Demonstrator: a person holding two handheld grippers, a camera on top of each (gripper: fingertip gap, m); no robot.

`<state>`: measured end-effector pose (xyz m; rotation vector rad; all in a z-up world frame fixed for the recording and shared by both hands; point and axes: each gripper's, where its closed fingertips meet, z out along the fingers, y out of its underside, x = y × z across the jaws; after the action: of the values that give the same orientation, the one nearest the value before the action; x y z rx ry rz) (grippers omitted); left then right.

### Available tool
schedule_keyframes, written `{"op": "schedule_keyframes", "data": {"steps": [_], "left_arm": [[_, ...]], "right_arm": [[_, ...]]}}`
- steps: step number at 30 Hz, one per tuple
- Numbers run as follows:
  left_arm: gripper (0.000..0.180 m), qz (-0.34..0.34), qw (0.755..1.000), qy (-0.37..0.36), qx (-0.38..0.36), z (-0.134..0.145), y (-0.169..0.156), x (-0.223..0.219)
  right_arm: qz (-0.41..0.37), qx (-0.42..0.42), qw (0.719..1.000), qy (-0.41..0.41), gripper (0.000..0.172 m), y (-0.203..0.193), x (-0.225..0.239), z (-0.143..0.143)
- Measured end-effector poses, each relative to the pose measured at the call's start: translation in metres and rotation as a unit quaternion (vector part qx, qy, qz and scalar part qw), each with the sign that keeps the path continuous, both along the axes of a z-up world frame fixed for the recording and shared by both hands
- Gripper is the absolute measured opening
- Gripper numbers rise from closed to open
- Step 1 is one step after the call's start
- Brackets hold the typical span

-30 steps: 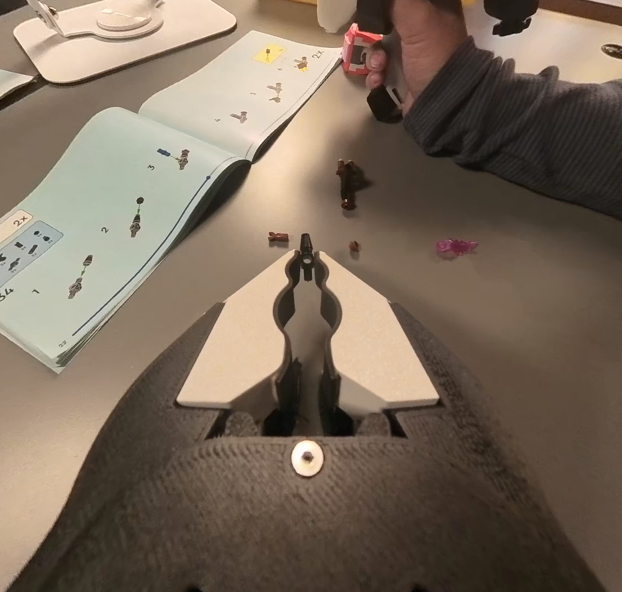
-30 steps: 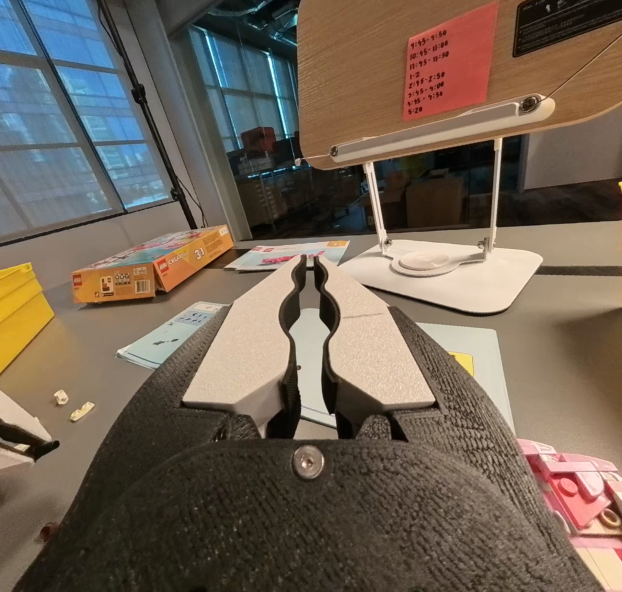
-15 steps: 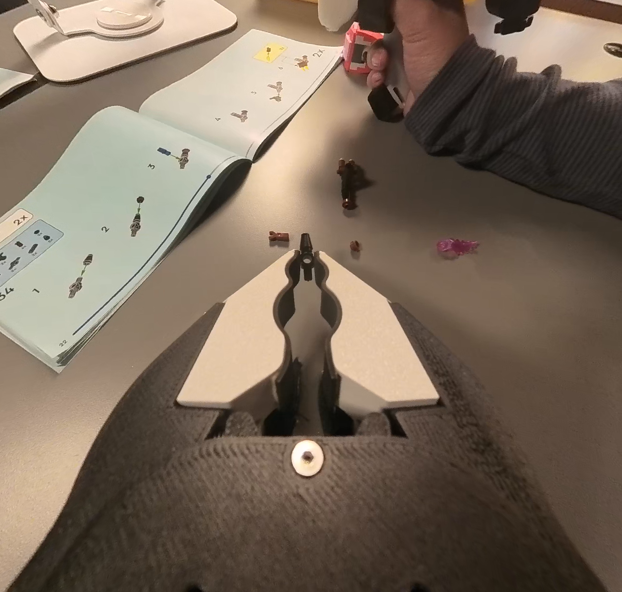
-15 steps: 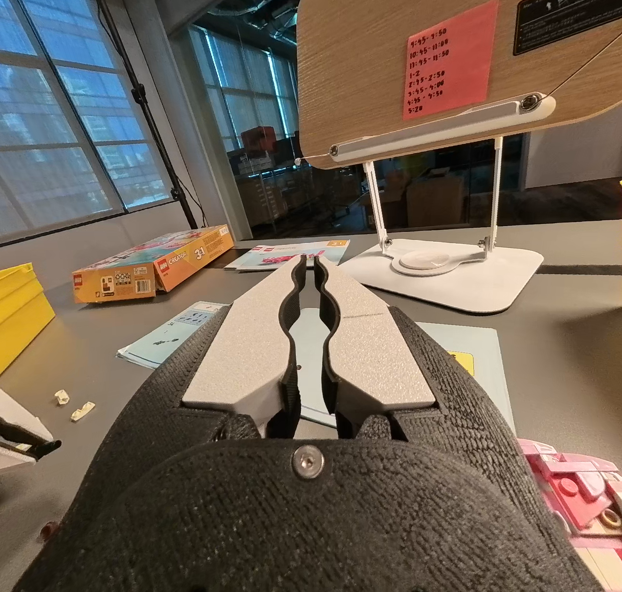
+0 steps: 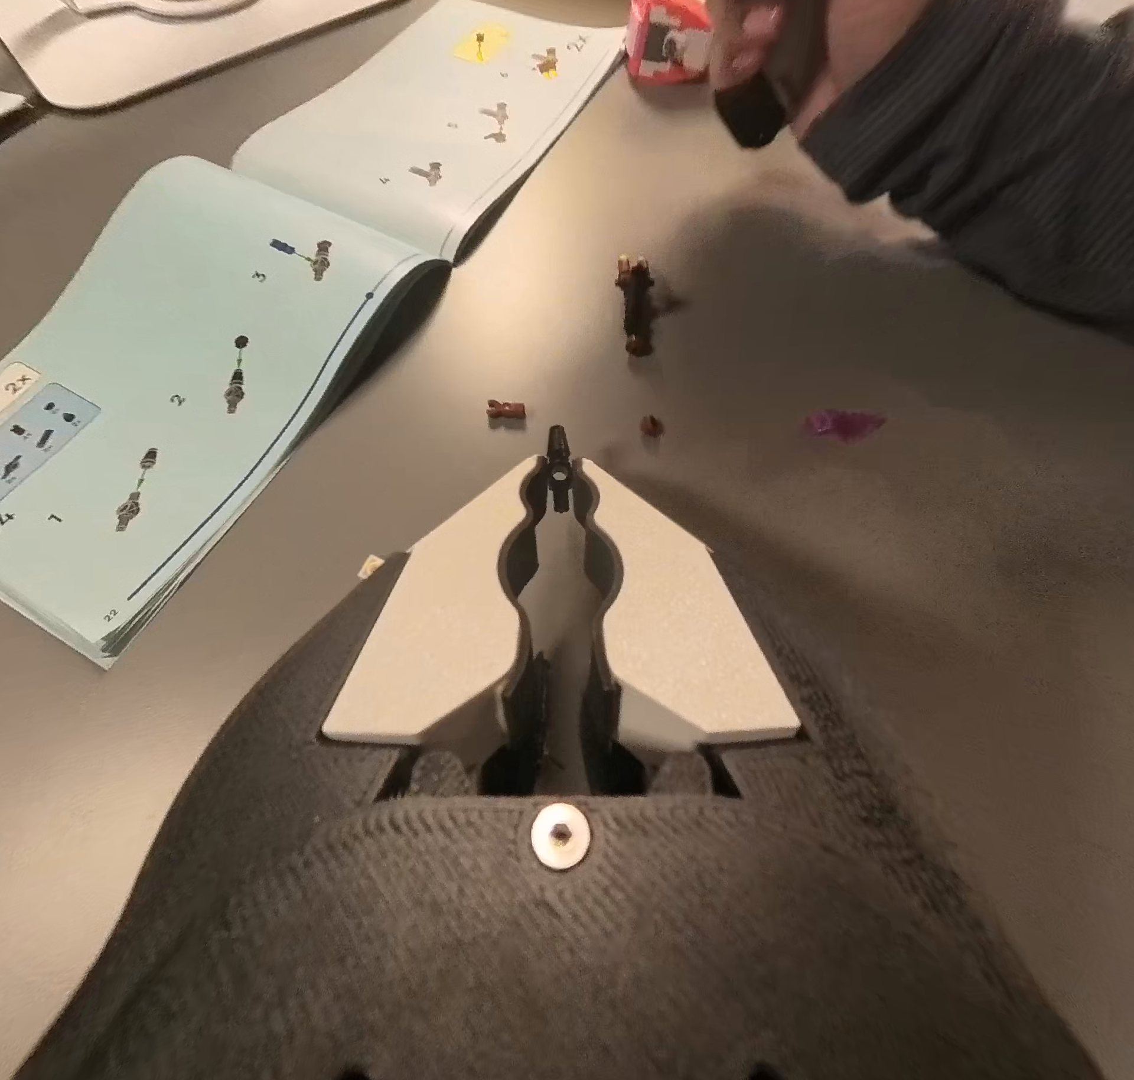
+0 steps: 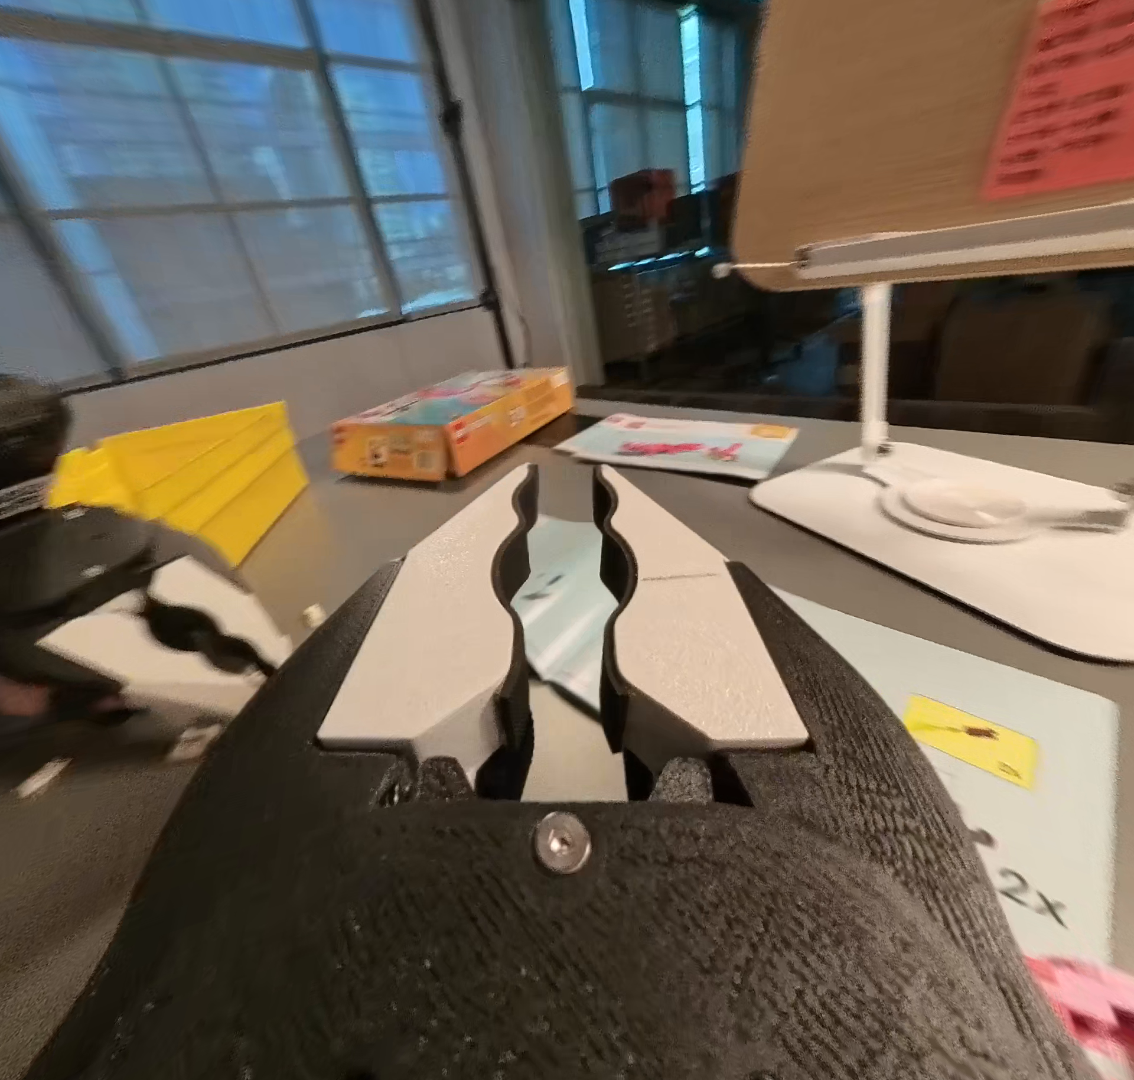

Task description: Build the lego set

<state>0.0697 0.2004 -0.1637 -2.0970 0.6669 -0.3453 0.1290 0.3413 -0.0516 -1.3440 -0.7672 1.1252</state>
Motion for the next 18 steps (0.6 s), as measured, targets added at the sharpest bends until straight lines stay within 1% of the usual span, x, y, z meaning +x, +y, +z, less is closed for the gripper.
{"op": "schedule_keyframes", "data": {"steps": [3, 4, 7, 10, 15, 18], "left_arm": [[0.006, -0.011, 1.000, 0.021, -0.021, -0.007, -0.004, 0.003], [0.006, -0.014, 0.999, 0.031, -0.026, -0.010, -0.005, 0.004], [0.006, -0.022, 0.997, 0.061, -0.038, -0.015, -0.009, 0.006], [0.006, -0.025, 0.995, 0.080, -0.059, -0.018, -0.015, 0.007], [0.007, -0.030, 0.995, 0.059, -0.081, -0.018, -0.019, 0.011], [0.011, -0.030, 0.995, 0.037, -0.091, -0.018, -0.020, 0.013]], "right_arm": [[0.088, -0.006, 0.996, -0.026, 0.021, -0.026, -0.005, 0.004], [0.104, -0.008, 0.994, -0.030, 0.024, -0.031, -0.005, 0.006], [0.096, 0.007, 0.995, -0.027, 0.025, -0.032, 0.001, 0.015], [0.091, 0.003, 0.996, -0.023, 0.025, -0.029, 0.005, 0.016], [0.095, -0.015, 0.995, -0.025, 0.025, -0.026, 0.004, 0.009], [0.115, -0.015, 0.993, -0.039, 0.025, -0.032, 0.001, 0.006]]}}
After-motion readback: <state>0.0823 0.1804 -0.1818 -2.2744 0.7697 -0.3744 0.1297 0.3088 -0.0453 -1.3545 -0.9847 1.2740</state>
